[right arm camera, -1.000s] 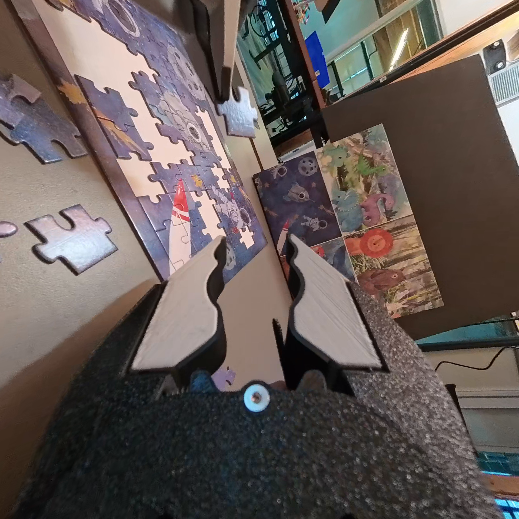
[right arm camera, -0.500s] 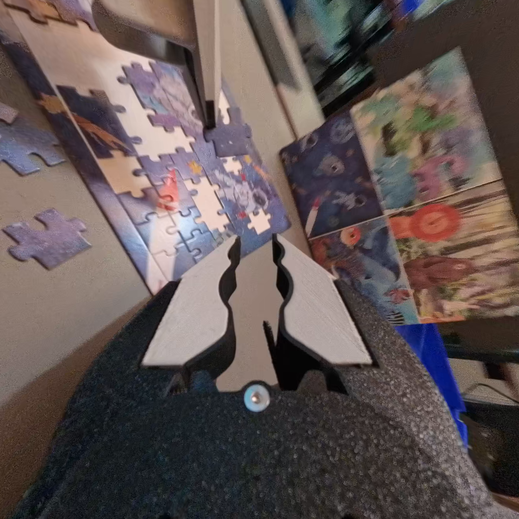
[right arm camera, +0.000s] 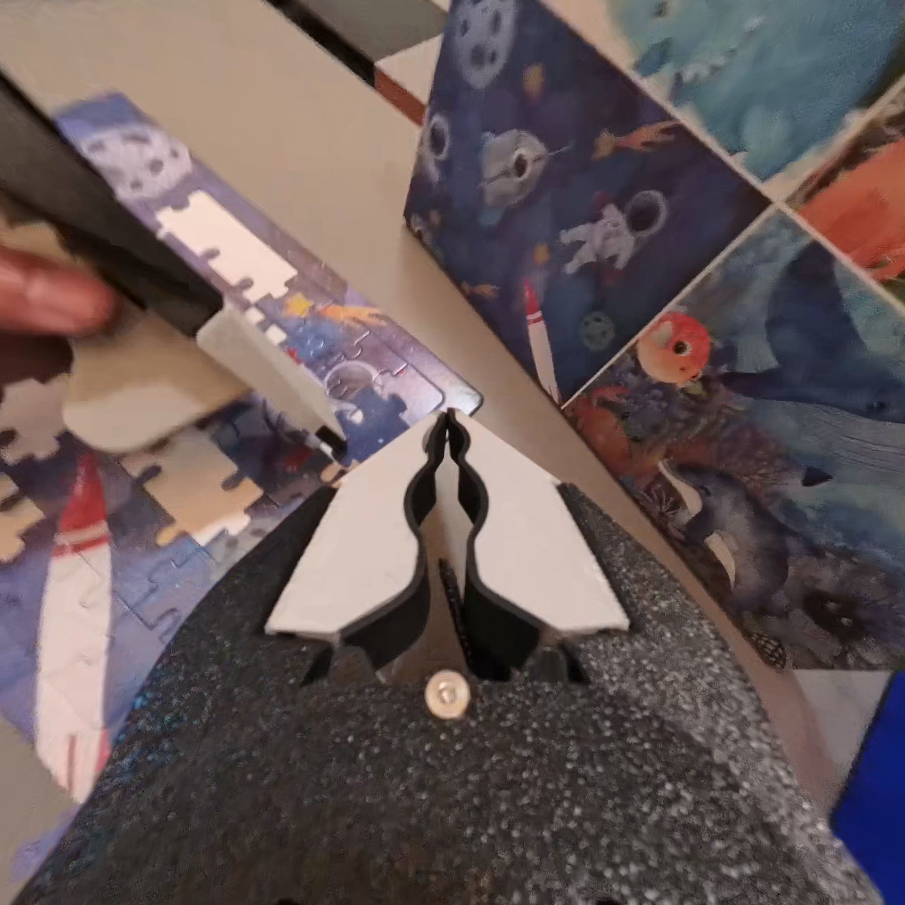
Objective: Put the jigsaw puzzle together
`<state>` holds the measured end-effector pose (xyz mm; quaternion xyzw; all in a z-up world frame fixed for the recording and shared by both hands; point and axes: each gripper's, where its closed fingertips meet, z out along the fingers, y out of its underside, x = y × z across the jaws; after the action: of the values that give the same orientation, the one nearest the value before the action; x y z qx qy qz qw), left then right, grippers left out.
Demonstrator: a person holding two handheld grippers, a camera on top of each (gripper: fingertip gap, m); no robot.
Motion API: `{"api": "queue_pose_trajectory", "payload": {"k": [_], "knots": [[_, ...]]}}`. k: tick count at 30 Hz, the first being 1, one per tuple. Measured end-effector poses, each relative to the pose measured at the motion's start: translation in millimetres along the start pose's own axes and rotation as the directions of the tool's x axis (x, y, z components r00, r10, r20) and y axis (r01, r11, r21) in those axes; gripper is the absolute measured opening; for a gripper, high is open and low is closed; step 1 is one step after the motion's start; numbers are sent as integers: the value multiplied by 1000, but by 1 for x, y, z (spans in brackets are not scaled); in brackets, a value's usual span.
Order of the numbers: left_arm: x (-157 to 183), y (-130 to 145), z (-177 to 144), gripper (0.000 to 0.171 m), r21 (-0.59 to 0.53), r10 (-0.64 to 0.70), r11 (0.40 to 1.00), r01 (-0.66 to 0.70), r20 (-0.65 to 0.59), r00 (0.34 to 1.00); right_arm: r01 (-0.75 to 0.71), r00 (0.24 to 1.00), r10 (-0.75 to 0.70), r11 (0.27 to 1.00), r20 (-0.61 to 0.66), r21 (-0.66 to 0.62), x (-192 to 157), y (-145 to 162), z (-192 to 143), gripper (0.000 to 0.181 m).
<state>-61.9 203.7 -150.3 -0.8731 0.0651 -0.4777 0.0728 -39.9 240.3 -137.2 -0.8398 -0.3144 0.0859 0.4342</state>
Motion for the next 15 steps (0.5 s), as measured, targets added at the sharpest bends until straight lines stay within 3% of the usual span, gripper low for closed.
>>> {"api": "queue_pose_trajectory", "payload": {"k": [4,10,12,15], "knots": [[-3,3,1,2,-9,-6,1000,7,46,999,70,994,-64,995,85,-69,-19,19,11,0],[-1,4,-9,1,-17,34,999,-33,68,997,32,999,-31,998,35,-51,-6,16,9,0],[-4,-2,-30,2,7,74,997,-75,74,994,35,999,-35,998,2,-44,0,14,5,0],[-26,-33,-88,2,144,115,980,-136,146,983,49,999,-50,998,-13,-45,0,11,2,0]]}}
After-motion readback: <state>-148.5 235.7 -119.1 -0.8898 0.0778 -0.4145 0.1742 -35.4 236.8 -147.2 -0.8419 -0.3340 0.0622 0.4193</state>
